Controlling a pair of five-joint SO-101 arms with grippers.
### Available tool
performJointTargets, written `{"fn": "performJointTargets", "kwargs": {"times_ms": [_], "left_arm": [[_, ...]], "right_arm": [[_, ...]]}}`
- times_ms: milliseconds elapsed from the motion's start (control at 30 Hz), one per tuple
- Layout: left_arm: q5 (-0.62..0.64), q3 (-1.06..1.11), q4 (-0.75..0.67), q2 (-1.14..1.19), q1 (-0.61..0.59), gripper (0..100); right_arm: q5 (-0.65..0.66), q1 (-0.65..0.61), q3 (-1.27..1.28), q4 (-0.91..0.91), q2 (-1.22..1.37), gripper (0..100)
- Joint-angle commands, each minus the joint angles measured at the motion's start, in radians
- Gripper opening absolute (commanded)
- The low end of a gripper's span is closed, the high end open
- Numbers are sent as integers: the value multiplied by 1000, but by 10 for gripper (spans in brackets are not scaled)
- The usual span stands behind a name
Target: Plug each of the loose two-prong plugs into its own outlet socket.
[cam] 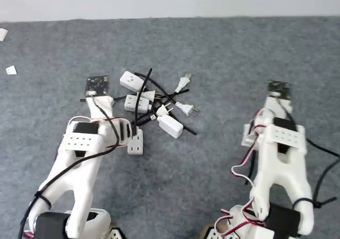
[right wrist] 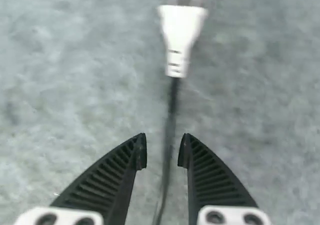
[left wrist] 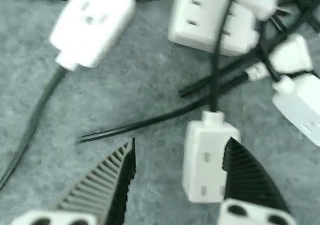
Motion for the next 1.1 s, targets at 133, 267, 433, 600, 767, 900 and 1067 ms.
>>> {"fn": "performJointTargets", "kwargs": {"times_ms": [133,267,433,600,767,900,1067], "left_arm": [[-11,13,-107,-34,-25,261],[-11,18,-121,-34,-25,261],[-14,18,-123,-34,-25,261],[-14,19,-135,-34,-25,261],[-14,41,-172,-34,-25,261],[-14,41,-172,-34,-25,262],[-14,44,-172,-32,-25,264]], "right_arm": [[-14,47,-29,-39,-31,114],[-12,39,-20,-19,-36,114],[66,48,-12,159,-82,114],[325,88,-6,246,-191,114],[787,189,54,206,-286,114],[1166,277,120,134,-340,114],[1363,291,199,28,-375,114]]}}
